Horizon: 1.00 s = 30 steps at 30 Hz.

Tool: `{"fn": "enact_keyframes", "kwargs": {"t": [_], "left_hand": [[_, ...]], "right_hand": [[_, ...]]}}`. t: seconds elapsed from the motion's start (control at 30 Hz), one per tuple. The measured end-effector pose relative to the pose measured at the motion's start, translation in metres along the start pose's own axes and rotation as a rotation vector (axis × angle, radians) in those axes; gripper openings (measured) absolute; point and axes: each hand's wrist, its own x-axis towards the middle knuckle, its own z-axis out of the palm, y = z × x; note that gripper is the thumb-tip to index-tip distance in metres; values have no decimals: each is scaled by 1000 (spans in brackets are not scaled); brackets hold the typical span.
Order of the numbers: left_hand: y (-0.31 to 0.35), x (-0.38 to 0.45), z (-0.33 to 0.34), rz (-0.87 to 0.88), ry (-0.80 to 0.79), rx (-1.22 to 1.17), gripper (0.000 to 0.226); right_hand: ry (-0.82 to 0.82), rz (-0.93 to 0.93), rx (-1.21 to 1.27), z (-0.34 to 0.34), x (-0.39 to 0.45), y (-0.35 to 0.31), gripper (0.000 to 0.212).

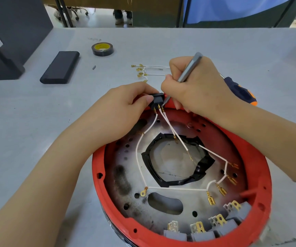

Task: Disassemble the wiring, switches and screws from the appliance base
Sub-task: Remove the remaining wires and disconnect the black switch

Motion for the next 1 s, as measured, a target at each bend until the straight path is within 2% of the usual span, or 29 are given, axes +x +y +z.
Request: {"fn": "enact_keyframes", "kwargs": {"t": [0.17,0.5,1.0], "left_hand": [[0,0,2,-1,-2,-14,24],[-2,0,0,8,-12,-12,26],[-2,0,1,8,-12,-18,24]], "right_hand": [[-5,28,20,-1,1,1,37],[75,-106,-175,1,-6,2,43],[86,-229,-239,2,-9,4,39]]}}
